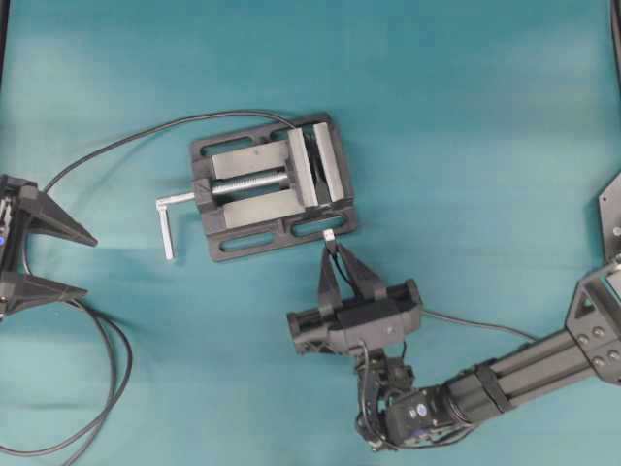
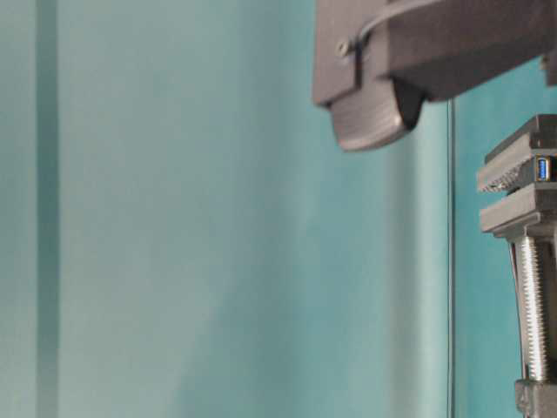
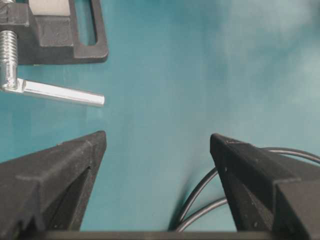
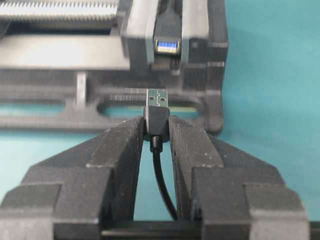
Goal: Insert the USB cable into the fixed female connector.
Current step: 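Align the plug tip with the blue USB port in the vise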
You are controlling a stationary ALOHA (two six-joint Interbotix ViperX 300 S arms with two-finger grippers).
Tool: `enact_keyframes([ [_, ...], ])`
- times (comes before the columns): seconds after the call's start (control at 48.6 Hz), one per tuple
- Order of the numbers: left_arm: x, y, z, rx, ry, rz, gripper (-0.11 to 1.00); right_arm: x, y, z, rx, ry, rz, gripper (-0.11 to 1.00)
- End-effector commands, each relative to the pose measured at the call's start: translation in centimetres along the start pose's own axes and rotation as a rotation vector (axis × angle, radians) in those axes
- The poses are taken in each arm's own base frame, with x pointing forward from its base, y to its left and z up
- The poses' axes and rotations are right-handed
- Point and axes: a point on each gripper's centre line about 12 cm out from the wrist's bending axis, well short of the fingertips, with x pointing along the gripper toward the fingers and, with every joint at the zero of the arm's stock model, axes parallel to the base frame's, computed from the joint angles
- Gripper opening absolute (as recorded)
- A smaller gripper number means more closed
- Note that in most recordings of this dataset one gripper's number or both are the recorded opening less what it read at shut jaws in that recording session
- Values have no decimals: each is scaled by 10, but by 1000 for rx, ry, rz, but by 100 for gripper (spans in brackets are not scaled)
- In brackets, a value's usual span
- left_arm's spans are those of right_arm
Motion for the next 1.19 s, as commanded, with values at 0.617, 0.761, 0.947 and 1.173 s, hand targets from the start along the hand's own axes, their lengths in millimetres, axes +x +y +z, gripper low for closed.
enact_keyframes([
  [0.617, 1, -1, 1, -5, 2, -2, 99, 14, 7, 28, 68, 3, -40, 21],
  [0.761, 1, -1, 1, -6, -1, -3, 99, 15, 7, 32, 75, 4, -43, 21],
  [0.947, 1, -1, 1, -9, -1, -2, 99, 16, 7, 36, 82, 5, -47, 21],
  [1.173, 1, 0, 0, -9, 1, -2, 99, 19, 6, 41, 91, 7, -55, 21],
])
